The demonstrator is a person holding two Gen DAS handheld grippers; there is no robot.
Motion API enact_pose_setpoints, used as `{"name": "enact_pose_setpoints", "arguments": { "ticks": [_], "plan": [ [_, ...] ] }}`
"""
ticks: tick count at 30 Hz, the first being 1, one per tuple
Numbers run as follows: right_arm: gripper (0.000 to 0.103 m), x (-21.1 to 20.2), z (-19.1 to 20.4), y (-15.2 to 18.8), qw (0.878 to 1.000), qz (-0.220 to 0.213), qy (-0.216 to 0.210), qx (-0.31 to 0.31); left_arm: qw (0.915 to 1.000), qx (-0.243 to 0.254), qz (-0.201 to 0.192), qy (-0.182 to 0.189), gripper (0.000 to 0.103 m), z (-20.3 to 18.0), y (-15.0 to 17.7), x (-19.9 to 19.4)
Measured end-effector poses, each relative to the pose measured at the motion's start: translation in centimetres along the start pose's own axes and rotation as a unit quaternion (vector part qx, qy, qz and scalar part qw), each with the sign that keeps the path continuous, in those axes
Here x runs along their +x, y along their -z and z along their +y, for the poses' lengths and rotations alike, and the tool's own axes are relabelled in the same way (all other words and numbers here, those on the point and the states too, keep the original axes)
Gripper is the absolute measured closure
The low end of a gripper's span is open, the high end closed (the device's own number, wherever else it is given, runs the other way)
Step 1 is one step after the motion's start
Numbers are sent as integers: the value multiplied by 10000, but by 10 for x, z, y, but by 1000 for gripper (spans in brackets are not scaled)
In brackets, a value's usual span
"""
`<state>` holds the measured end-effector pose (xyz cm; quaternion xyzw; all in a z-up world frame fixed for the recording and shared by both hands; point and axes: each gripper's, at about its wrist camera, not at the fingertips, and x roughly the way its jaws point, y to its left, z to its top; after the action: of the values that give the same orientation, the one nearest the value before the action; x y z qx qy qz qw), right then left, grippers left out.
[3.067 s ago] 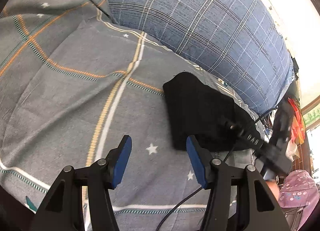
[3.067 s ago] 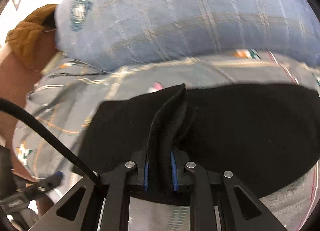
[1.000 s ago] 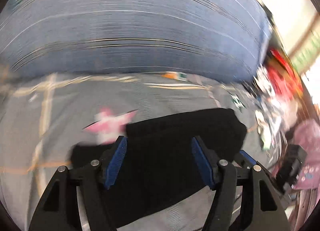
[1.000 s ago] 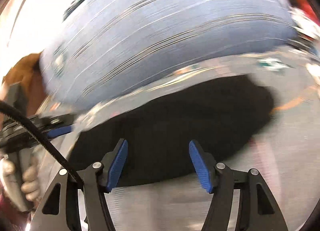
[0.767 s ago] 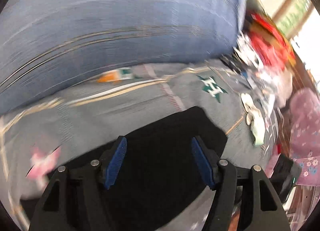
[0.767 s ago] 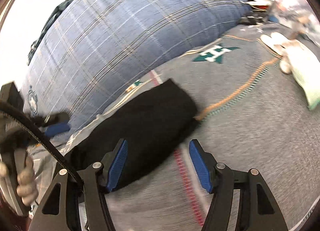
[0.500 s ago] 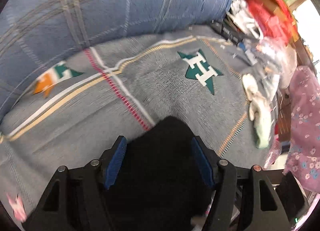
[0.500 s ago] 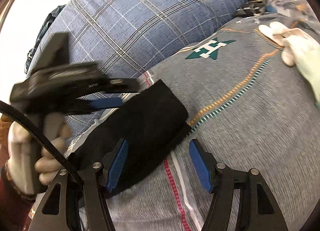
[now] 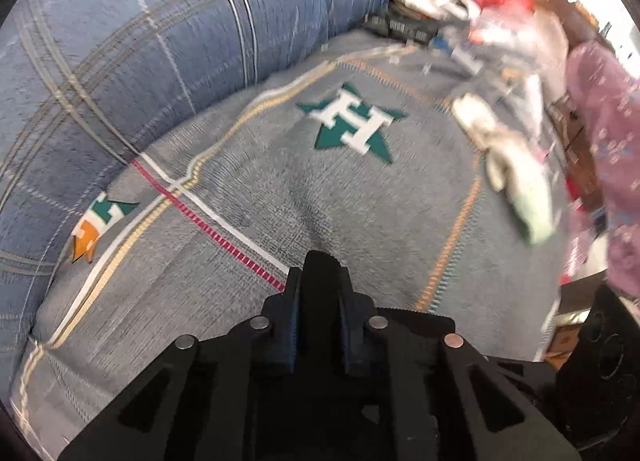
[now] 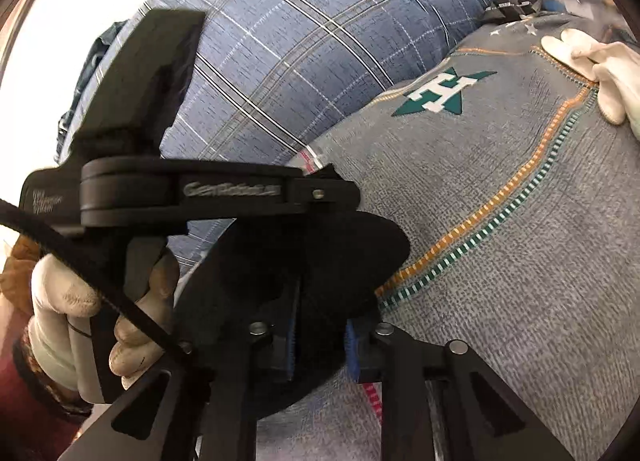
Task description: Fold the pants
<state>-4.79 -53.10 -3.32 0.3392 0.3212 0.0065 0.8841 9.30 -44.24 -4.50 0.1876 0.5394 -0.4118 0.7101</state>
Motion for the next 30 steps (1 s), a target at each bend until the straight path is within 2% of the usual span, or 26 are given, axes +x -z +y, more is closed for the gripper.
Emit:
{"name": "enact_pose_setpoints", "arguments": {
  "ticks": [5,7,11,14,18,23,30],
  "plan": [
    [83,-18,43,2,9983,-122,-12,-562,9973,-414,-588,177,89,12,14,-53],
    [83,-24,64,3,9968,-159,-55,-781,9936,-660,-864,307,89,25,27,-81],
    [83,-34,118,17,9868,-300,192,-1580,9859,-1007,-1245,487,89,44,47,-121],
    [83,-38,151,27,9805,-237,30,-1952,9785,-1272,-1509,596,89,58,70,-148],
    [83,-32,192,49,9700,-27,-116,-2427,9635,-1779,-1840,785,89,88,113,-174],
    [83,-7,235,83,9564,373,-257,-2886,9405,-2431,-2161,983,89,131,177,-196],
    [83,35,268,135,9386,981,-257,-3297,9158,-3047,-2329,1194,89,168,244,-194]
  ]
}}
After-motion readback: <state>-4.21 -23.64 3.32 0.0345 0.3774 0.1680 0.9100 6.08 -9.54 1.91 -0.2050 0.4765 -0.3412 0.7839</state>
